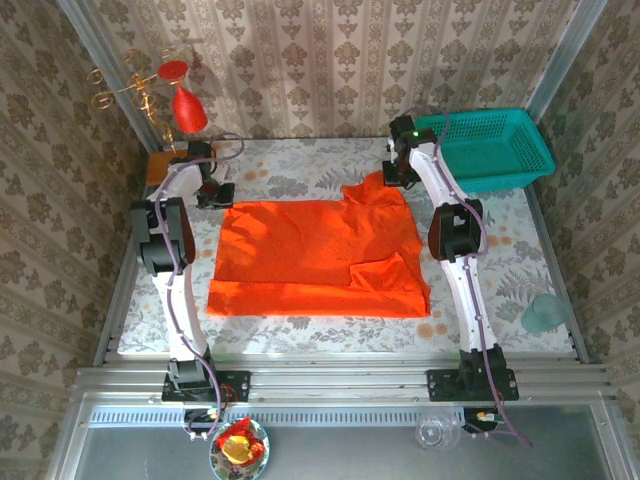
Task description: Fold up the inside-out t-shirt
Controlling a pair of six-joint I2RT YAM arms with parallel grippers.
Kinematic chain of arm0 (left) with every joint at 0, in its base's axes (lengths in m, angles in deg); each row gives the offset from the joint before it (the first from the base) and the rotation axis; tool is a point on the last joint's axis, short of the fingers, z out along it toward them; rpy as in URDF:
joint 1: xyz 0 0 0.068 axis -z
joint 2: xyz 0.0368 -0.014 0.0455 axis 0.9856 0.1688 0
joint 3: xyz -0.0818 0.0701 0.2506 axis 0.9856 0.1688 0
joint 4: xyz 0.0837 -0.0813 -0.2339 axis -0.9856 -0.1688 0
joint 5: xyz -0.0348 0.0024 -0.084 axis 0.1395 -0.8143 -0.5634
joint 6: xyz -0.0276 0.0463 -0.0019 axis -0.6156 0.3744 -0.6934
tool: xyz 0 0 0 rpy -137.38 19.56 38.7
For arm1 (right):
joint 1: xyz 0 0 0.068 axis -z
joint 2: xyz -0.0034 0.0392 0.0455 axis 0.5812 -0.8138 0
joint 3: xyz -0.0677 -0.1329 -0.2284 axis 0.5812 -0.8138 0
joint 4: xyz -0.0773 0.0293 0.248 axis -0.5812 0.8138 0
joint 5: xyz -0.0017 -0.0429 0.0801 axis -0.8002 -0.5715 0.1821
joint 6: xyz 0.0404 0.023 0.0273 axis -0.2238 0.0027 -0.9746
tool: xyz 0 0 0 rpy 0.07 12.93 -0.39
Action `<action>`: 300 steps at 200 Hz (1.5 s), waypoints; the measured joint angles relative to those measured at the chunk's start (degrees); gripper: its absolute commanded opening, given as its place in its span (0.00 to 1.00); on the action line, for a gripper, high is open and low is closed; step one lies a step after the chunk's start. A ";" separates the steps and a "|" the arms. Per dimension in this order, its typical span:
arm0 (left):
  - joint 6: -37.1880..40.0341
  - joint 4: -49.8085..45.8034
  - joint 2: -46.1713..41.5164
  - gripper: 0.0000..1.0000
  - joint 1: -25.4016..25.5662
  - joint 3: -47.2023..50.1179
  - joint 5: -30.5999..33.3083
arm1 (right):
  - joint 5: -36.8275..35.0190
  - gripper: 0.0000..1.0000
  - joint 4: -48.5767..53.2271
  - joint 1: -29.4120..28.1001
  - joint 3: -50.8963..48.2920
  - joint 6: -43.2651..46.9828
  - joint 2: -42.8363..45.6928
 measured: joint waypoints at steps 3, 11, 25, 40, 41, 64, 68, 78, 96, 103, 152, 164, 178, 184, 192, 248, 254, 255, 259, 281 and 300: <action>-0.13 0.15 -0.44 0.00 0.02 0.33 -0.07 | 0.00 0.00 0.04 0.02 -0.44 -0.02 0.70; -0.39 0.48 -1.60 0.00 0.00 1.03 -0.39 | 0.11 0.00 0.02 0.00 -1.86 -0.15 2.84; -1.01 1.44 -3.67 0.00 -0.04 2.10 -1.11 | 0.59 0.00 -0.04 0.00 -4.96 -0.44 7.13; -1.90 2.84 -5.84 0.00 -0.07 3.87 -1.84 | 1.36 0.00 -0.07 0.00 -8.07 -1.03 11.28; -1.92 2.95 -5.92 0.00 -0.07 3.98 -1.86 | 1.38 0.00 -0.07 0.02 -8.20 -1.05 11.45; -3.30 4.55 -8.70 0.00 -0.52 7.19 -3.85 | 1.73 0.00 -0.09 0.00 -12.41 -1.55 16.04; -3.65 4.81 -9.11 0.00 -0.72 7.76 -4.44 | 1.73 0.00 -0.13 0.00 -13.57 -1.68 16.83; -4.70 5.51 -9.99 0.00 -1.29 9.14 -6.01 | 1.73 0.00 -0.15 0.02 -16.41 -1.95 18.62; -6.51 6.86 -11.61 0.00 -2.69 12.09 -8.11 | 1.73 0.00 -0.57 0.00 -22.18 -2.69 21.59; -7.10 7.28 -12.50 0.00 -3.30 13.49 -8.72 | 1.73 0.00 -0.72 0.00 -24.72 -3.02 22.88; -9.14 7.89 -19.56 0.00 -5.11 20.39 -10.97 | 2.95 0.00 -3.91 0.02 -41.92 -5.79 33.86; -9.38 8.35 -21.20 0.00 -5.05 21.94 -11.17 | 3.28 0.00 -5.01 0.00 -45.64 -6.47 37.00; -10.14 9.01 -23.37 0.00 -4.94 24.44 -11.13 | 3.63 0.00 -6.21 0.00 -49.99 -7.48 40.76; -10.56 9.31 -24.26 0.00 -4.94 25.68 -11.13 | 3.89 0.00 -6.86 0.00 -51.80 -7.78 42.18; -11.19 9.79 -25.55 0.00 -4.94 27.43 -11.10 | 4.15 0.00 -7.43 0.00 -54.18 -8.24 44.04; -15.26 11.34 -34.18 0.00 -4.94 37.83 -9.55 | 5.70 0.00 -11.58 -0.33 -69.79 -11.82 54.34; -15.65 11.76 -35.04 0.00 -4.94 38.88 -9.40 | 5.84 0.00 -11.91 -0.48 -71.25 -12.17 55.23; -15.67 11.85 -35.26 0.00 -4.94 39.12 -9.38 | 5.86 0.00 -11.96 -0.48 -71.45 -12.22 55.34; -15.96 12.07 -35.76 0.00 -4.94 39.82 -9.31 | 5.92 0.00 -12.17 -0.59 -72.32 -12.33 55.82; -17.16 13.05 -38.16 0.00 -4.96 43.47 -8.68 | 6.10 0.00 -13.29 -1.18 -76.54 -13.64 58.14; -18.01 13.35 -39.74 0.00 -5.22 46.29 -8.02 | 6.10 0.00 -14.25 -1.55 -79.30 -14.49 59.32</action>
